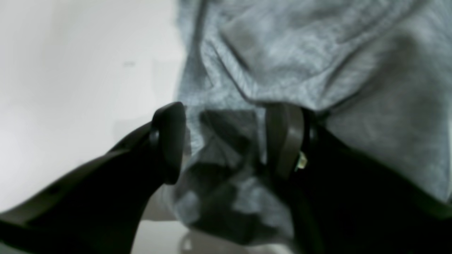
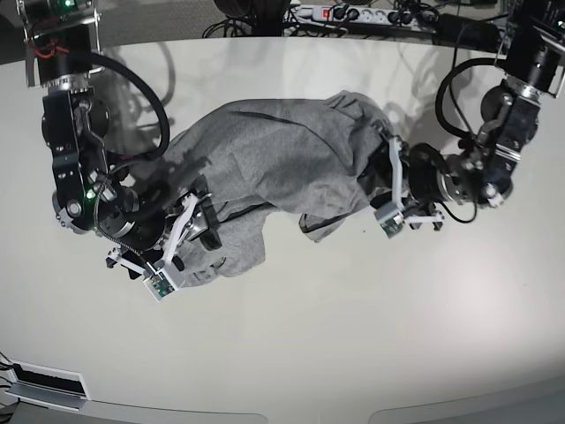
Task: Layout the t-shirt on the table in an organized manner, then fold the t-shirt properly
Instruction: 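Grasp opposite ends of the shirt with both grippers and stretch it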
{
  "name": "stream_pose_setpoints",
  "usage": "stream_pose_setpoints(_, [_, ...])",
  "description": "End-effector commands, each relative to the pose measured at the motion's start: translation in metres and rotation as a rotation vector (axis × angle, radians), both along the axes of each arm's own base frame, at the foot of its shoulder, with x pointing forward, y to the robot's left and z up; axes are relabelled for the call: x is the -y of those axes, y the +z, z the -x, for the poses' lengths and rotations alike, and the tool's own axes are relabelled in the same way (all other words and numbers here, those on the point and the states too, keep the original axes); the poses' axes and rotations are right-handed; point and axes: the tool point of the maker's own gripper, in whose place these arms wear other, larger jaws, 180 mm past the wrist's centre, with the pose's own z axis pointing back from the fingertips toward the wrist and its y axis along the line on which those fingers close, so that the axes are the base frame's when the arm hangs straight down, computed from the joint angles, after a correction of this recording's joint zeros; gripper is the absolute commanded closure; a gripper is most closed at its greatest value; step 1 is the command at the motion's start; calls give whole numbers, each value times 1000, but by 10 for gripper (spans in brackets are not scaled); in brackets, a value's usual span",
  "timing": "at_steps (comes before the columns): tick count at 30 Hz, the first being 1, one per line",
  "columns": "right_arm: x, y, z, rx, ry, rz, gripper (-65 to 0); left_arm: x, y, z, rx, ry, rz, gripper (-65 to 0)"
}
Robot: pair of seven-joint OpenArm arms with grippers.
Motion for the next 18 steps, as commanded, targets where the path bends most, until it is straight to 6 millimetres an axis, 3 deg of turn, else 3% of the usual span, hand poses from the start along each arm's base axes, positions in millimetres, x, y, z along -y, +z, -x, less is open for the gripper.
stream_pose_setpoints(1, [9, 12, -20, 49, -39, 5, -418, 1, 5, -14, 48, 13, -17, -370])
stream_pose_setpoints(4, [31, -12, -33, -20, -117, 46, -418, -7, -11, -24, 84, 69, -125, -314])
stream_pose_setpoints(8, [46, -48, -38, -117, -180, 40, -418, -31, -14, -40, 145, 190, -229, 0])
stream_pose_setpoints(11, [56, -69, -40, -166, -227, 50, -418, -56, -13, -47, 183, 239, -330, 0])
stream_pose_setpoints(14, [69, -76, -42, -151, -284, 75, -396, -84, -11, -49, 196, 269, -427, 0])
stream_pose_setpoints(16, [72, -77, -42, -143, -290, 88, -243, -99, -9, -48, 194, 287, -463, 0])
stream_pose_setpoints(18, [69, -76, -42, -146, -269, 87, -20, -112, -8, -47, 192, 293, -494, 0])
